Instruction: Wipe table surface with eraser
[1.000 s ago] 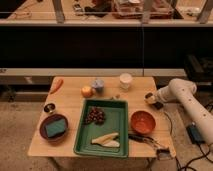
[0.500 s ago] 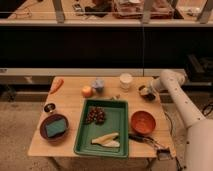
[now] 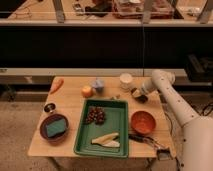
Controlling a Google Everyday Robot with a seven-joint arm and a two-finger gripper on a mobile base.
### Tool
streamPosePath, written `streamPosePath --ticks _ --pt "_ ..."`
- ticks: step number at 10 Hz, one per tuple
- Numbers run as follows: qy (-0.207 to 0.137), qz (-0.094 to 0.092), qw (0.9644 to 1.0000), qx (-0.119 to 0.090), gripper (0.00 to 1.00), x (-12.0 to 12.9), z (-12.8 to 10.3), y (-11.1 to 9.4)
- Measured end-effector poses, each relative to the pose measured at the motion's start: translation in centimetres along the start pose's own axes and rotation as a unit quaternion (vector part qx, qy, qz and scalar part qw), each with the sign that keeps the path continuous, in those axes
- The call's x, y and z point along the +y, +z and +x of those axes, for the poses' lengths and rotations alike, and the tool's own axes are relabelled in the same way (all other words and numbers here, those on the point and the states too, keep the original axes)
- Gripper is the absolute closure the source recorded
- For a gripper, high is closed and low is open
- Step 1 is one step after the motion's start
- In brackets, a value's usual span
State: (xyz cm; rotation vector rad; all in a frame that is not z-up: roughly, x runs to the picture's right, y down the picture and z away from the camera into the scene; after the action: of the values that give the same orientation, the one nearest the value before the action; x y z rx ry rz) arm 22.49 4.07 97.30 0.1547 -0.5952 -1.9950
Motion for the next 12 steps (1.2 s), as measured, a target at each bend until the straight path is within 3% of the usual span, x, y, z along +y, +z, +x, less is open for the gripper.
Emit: streamPosePath --ticks 3,4,5,6,9,11,12 --pt "0.049 -0.033 0.9982 -0.014 1.0 -2.1 -3.6 -1.8" --pt "0.09 -0.059 0.9941 -0.012 1.0 -1.4 -4.9 -2.8" --pt "0.132 -0.08 0.988 -0.008 1.0 0.0 -6.1 -3.6" --pt "0.157 -0.093 0.9832 -0.003 1.0 1.0 -6.7 -4.2" --pt "0.232 -0.136 0.963 0.014 1.0 5.9 -8.3 -5.6" --pt "0.254 -0.15 0.9552 0.025 1.0 8.9 -6.5 -5.0" --pt "0.258 -0.153 0.9537 0.028 1.0 9.5 -5.6 -4.6"
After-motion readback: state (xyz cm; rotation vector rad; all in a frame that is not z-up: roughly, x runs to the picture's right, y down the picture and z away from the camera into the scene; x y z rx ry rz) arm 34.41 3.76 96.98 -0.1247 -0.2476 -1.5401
